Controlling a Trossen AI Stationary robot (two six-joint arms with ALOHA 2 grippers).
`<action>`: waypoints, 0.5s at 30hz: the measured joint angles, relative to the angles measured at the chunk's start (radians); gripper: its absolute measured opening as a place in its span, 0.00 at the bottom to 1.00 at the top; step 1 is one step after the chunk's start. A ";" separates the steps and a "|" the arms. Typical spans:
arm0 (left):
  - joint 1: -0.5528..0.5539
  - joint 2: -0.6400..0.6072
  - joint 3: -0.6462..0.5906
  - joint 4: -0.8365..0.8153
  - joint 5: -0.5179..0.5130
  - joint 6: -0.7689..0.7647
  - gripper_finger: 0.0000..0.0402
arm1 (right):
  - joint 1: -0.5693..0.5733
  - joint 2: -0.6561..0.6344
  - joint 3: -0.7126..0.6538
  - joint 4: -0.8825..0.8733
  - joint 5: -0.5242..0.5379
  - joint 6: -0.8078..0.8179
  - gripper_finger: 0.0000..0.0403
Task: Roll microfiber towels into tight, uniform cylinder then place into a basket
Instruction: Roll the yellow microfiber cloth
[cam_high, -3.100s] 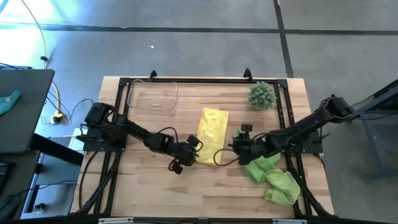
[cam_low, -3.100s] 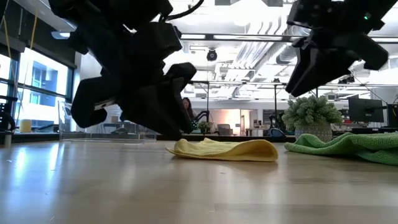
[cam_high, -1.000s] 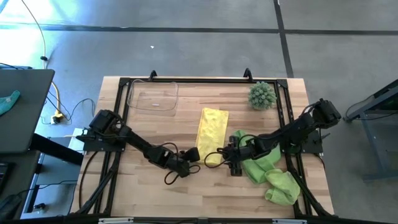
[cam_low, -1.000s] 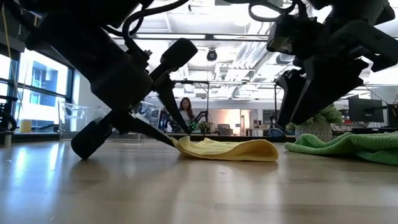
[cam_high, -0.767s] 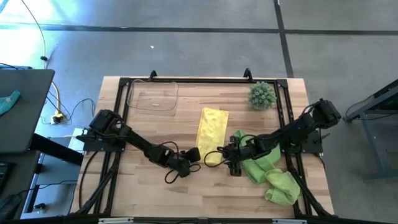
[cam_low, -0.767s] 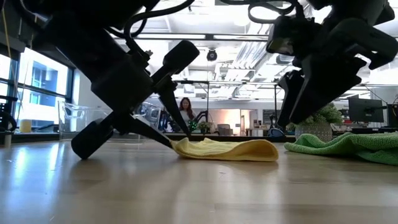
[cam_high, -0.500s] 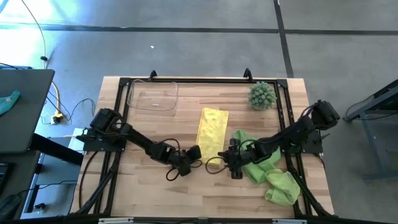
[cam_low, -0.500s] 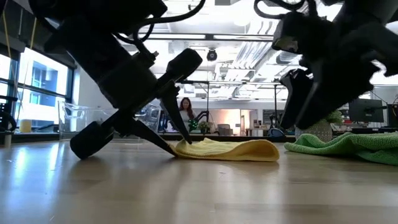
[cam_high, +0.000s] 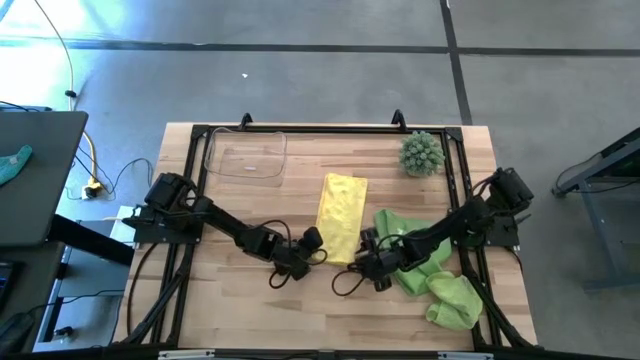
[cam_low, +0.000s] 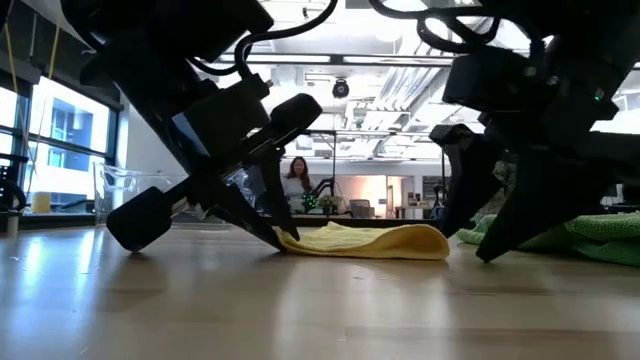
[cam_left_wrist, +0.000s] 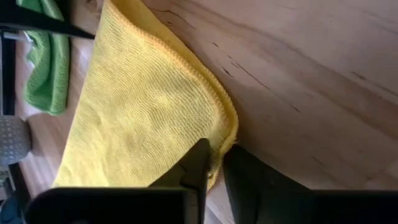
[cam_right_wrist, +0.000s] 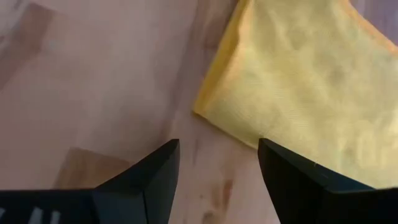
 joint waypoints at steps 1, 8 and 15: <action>0.000 0.000 0.000 -0.001 0.002 -0.005 0.07 | 0.001 -0.005 0.000 0.000 0.006 -0.003 0.52; 0.000 0.001 0.000 -0.003 0.007 -0.015 0.01 | 0.003 -0.004 0.001 0.074 -0.002 -0.087 0.52; -0.001 0.002 -0.001 0.001 0.003 -0.044 0.03 | -0.022 0.061 0.003 0.107 -0.107 -0.075 0.52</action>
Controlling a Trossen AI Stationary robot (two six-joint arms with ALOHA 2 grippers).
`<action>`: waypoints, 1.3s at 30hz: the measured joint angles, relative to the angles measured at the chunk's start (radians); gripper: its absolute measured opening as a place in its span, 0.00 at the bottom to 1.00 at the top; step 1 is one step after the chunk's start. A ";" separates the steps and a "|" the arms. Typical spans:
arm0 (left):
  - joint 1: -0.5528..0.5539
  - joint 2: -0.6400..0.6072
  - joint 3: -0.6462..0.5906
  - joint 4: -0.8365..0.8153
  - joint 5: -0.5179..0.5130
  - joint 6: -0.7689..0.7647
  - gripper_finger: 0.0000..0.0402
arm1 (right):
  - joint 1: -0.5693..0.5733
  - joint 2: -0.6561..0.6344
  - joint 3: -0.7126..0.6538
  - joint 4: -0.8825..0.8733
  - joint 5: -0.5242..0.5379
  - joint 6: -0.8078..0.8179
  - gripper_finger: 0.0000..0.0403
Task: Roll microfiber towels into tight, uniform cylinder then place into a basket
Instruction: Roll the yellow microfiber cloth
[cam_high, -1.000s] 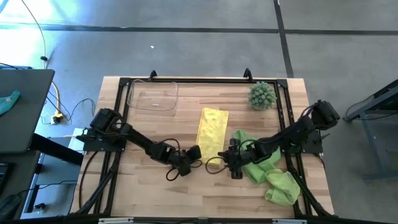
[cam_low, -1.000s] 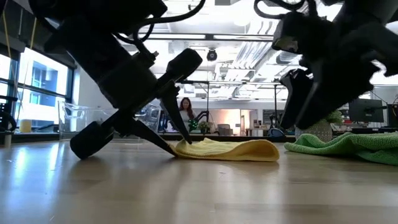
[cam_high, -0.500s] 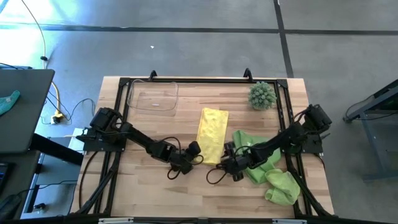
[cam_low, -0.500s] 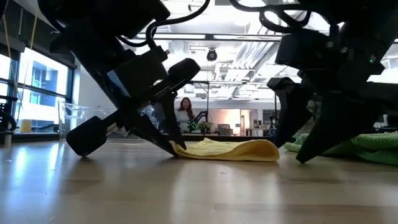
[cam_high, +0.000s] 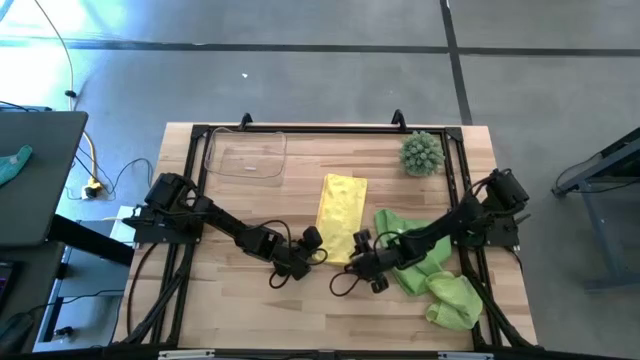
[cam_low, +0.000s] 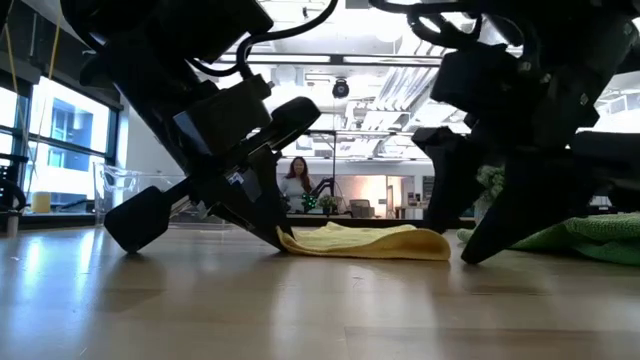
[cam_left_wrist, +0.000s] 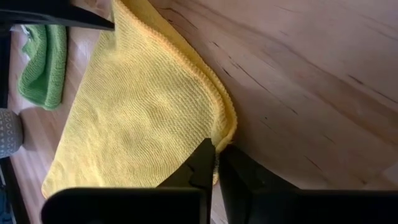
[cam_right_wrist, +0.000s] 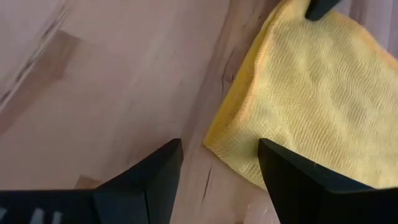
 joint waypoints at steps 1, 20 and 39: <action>0.000 0.000 0.000 0.000 -0.001 -0.004 0.03 | 0.000 0.001 0.000 -0.002 -0.002 0.022 0.52; -0.001 0.001 0.000 0.004 -0.019 -0.079 0.02 | 0.022 -0.166 -0.005 -0.077 -0.025 0.225 0.51; -0.001 0.001 -0.001 0.007 -0.023 -0.149 0.02 | 0.019 -0.008 -0.004 0.018 0.066 0.100 0.39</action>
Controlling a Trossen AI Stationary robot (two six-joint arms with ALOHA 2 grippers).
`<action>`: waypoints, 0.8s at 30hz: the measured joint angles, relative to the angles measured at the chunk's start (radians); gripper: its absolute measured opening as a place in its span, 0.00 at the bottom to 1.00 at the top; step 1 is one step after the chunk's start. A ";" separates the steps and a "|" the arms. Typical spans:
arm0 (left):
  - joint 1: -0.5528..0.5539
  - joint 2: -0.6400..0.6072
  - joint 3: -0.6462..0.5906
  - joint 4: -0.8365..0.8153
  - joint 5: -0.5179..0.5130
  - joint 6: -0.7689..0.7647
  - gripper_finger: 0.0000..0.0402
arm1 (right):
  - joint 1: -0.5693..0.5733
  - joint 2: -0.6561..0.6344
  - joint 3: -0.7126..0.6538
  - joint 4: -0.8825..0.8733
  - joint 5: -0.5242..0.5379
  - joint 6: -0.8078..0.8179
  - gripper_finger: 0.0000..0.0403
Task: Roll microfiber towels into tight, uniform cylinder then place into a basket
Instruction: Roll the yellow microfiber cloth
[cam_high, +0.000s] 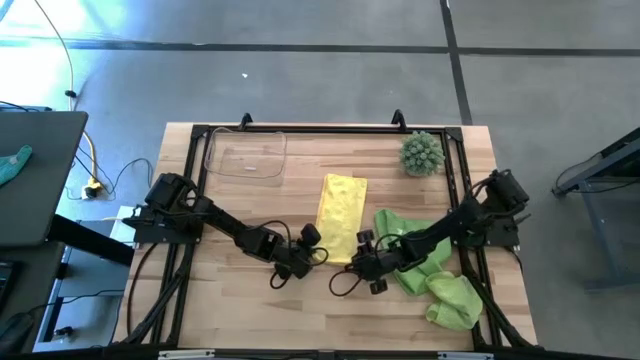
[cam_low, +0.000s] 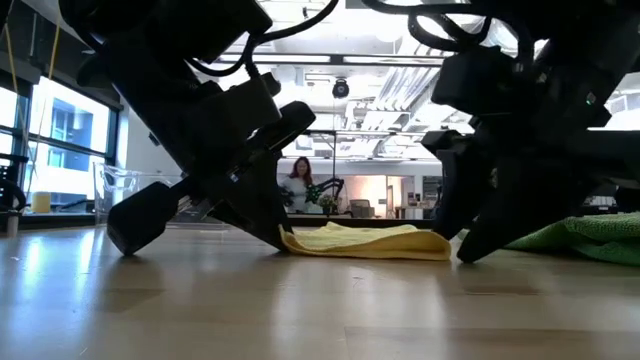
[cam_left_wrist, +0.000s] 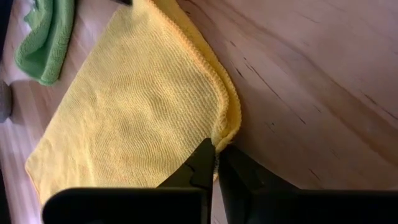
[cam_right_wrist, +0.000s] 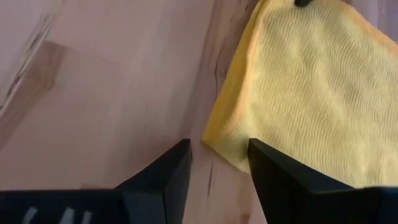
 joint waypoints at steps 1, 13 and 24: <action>0.000 0.000 0.000 0.000 0.000 -0.009 0.02 | 0.000 0.005 0.000 0.009 0.001 0.009 0.39; 0.000 0.001 0.000 0.004 0.011 -0.285 0.02 | 0.001 0.014 0.003 -0.014 -0.016 0.202 0.16; -0.015 -0.014 0.000 0.000 0.069 -0.650 0.02 | -0.017 -0.018 0.000 -0.046 -0.054 0.316 0.02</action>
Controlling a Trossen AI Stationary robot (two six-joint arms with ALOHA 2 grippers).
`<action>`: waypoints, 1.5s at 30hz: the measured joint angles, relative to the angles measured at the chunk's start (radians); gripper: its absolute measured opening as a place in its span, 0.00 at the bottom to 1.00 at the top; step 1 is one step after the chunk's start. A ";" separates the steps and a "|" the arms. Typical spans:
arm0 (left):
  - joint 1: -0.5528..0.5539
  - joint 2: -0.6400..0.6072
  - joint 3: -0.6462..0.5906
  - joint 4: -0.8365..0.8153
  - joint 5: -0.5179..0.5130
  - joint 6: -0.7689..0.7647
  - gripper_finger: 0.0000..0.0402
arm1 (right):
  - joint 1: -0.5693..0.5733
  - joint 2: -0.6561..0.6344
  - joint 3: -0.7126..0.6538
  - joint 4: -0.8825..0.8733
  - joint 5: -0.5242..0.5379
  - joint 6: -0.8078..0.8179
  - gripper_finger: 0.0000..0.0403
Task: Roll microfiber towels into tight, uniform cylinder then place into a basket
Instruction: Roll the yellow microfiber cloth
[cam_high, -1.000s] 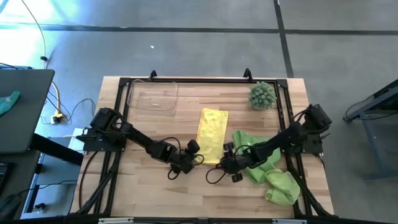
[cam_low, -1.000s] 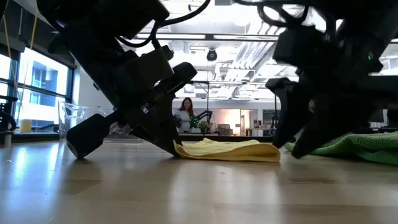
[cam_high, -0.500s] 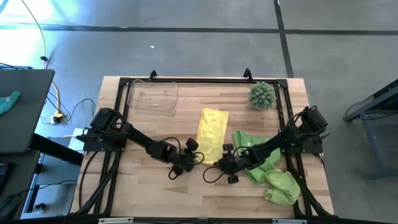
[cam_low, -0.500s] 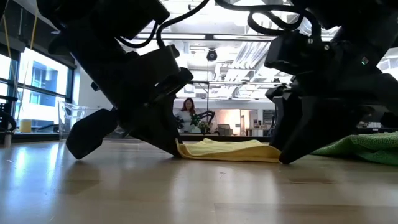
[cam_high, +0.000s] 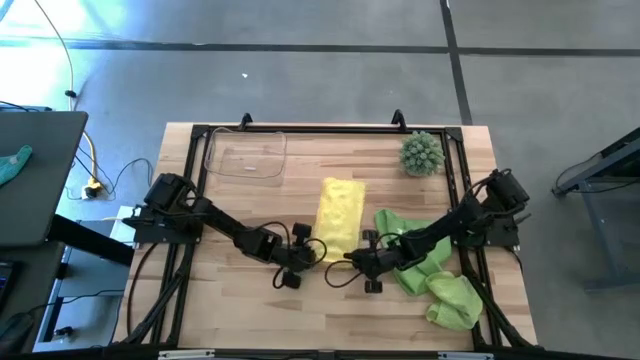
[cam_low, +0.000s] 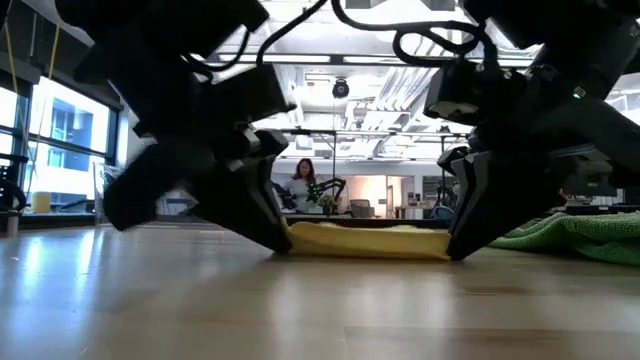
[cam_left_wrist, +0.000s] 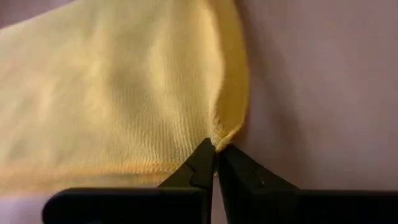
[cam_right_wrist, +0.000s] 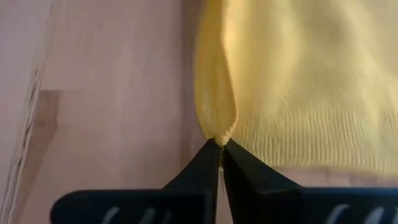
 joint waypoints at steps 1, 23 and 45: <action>-0.001 -0.007 0.000 -0.002 0.023 -0.039 0.02 | -0.005 -0.007 -0.001 -0.005 -0.007 0.001 0.01; -0.020 -0.043 -0.001 -0.037 0.015 -0.850 0.02 | -0.157 -0.039 -0.145 0.319 -0.309 0.216 0.01; -0.045 -0.043 0.000 -0.122 -0.196 -1.286 0.02 | -0.198 -0.041 -0.285 0.606 -0.160 0.346 0.01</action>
